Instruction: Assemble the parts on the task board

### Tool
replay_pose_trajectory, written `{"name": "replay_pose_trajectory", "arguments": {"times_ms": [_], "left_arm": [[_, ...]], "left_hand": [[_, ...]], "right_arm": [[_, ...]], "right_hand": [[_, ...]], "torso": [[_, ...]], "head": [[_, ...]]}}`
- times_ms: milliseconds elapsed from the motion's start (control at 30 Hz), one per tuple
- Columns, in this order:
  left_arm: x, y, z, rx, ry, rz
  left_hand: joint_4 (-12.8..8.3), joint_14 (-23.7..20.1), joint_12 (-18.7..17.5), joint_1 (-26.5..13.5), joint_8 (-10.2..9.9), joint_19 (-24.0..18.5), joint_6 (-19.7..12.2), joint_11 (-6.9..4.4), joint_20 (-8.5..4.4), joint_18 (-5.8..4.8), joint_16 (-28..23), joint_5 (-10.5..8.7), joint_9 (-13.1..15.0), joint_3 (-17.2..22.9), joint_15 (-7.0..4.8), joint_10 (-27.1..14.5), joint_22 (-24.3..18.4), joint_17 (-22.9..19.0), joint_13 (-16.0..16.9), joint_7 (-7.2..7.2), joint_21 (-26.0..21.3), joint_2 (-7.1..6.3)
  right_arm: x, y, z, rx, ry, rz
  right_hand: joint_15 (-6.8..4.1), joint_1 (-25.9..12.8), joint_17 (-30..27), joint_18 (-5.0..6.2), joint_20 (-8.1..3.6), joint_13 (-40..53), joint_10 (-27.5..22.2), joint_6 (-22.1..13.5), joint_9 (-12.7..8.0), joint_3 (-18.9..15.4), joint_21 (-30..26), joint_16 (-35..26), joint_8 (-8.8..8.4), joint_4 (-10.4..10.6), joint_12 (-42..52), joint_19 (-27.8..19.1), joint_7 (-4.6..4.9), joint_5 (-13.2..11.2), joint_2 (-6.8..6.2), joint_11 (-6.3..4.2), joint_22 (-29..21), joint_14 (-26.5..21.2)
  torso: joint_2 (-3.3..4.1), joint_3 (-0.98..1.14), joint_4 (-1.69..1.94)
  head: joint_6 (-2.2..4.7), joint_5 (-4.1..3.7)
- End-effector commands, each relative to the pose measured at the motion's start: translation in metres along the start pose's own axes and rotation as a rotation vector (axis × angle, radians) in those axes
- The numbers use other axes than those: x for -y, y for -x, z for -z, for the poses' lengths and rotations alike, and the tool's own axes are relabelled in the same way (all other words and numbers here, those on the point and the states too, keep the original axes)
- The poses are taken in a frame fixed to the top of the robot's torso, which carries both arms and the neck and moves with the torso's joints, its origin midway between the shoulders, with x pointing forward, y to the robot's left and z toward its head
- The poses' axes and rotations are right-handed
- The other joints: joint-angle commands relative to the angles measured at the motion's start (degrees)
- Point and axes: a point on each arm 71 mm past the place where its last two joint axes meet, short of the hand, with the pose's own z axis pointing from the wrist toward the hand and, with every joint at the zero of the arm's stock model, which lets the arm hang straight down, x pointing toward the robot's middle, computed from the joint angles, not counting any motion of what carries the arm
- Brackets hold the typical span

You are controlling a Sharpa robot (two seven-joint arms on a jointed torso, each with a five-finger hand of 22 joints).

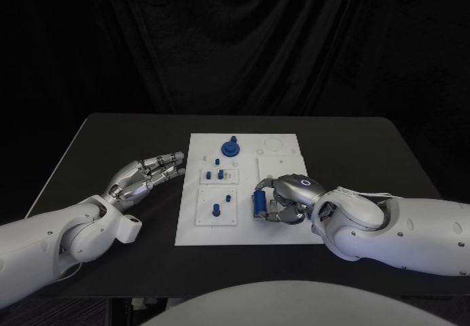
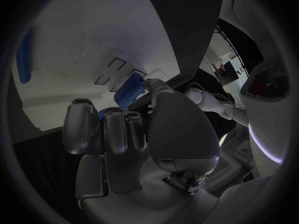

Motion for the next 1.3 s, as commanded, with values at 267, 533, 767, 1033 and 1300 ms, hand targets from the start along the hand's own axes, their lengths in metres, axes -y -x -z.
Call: {"name": "replay_pose_trajectory", "arguments": {"times_ms": [267,533,767,1033,1300], "left_arm": [[0.0023,-0.0015,0.0003,-0.008,-0.037,0.014],[0.0020,-0.0021,-0.0002,-0.010,-0.036,0.015],[0.0018,-0.0020,-0.0001,-0.010,-0.035,0.015],[0.0013,-0.0023,-0.0003,-0.011,-0.033,0.016],[0.0008,-0.0024,-0.0004,-0.011,-0.032,0.016]], "left_hand": [[0.0,-0.2,-0.3,0.4,0.2,0.5,0.0,0.39,0.09,-0.94,0.3,0.12,0.0,0.5,0.42,-0.2,-0.1,0.0,0.0,0.45,0.2,0.24],[0.0,-0.2,-0.3,0.4,0.2,0.5,-0.1,0.39,0.09,-0.95,0.3,0.09,0.0,0.5,0.42,-0.1,-0.1,0.0,0.0,0.46,0.2,0.23],[0.0,-0.2,-0.3,0.4,0.2,0.5,0.0,0.41,0.09,-0.97,0.3,0.06,0.0,0.5,0.43,-0.1,-0.1,0.0,0.0,0.47,0.2,0.22],[0.0,-0.2,-0.3,0.4,0.2,0.5,0.0,0.41,0.09,-0.97,0.3,0.06,0.0,0.5,0.43,-0.1,-0.1,0.0,0.0,0.47,0.2,0.22],[0.0,-0.2,-0.3,0.4,0.2,0.5,0.0,0.41,0.09,-0.97,0.3,0.06,0.0,0.5,0.43,-0.1,-0.1,0.0,0.0,0.47,0.2,0.22]], "right_arm": [[-0.0017,-0.0013,0.0011,-0.005,-0.016,-0.016],[0.0008,-0.0032,0.0003,-0.027,-0.033,-0.005],[0.0015,-0.0046,-0.0001,-0.045,-0.037,0.003],[0.0012,-0.0058,0.0001,-0.060,-0.034,0.008],[0.0037,-0.0072,-0.0008,-0.075,-0.046,0.017]], "right_hand": [[0.82,-1.2,2.0,0.47,0.76,12.3,3.7,2.2,2.1,0.6,-0.4,0.0,-1.11,0.1,-0.2,0.6,0.12,-0.5,0.04,0.94,10.2,3.4],[0.89,-1.6,1.6,0.62,0.92,11.2,2.7,2.4,0.7,0.8,-1.1,-0.2,-2.50,-0.1,-0.8,0.4,0.22,-1.7,-0.11,0.97,10.1,3.2],[0.87,-1.8,1.0,0.76,0.95,9.4,1.2,1.9,-0.5,0.9,-1.7,-0.5,-3.86,-0.2,-1.9,0.2,0.32,-1.8,-0.21,0.93,9.9,3.1],[0.52,-1.7,0.4,0.93,0.73,7.1,-0.6,1.2,-2.3,1.6,-2.5,-0.9,-5.89,-0.8,-3.4,-0.1,0.33,-0.6,-0.48,0.43,9.7,2.8],[-0.14,-2.3,-0.3,1.10,0.10,2.8,-3.5,-10.1,-7.5,1.8,-3.4,-1.3,-15.18,-1.1,-6.3,-0.4,-0.05,-4.2,-0.87,-0.35,9.4,2.6]], "torso": [[0.02,-0.02,0.02],[0.03,0.01,-0.04],[-0.01,-0.05,-0.04],[-0.04,0.03,0.08],[-0.07,0.00,-0.07]], "head": [[-0.01,0.03],[-0.01,0.14],[-0.01,0.11],[-0.01,-0.06],[-0.01,0.13]]}}
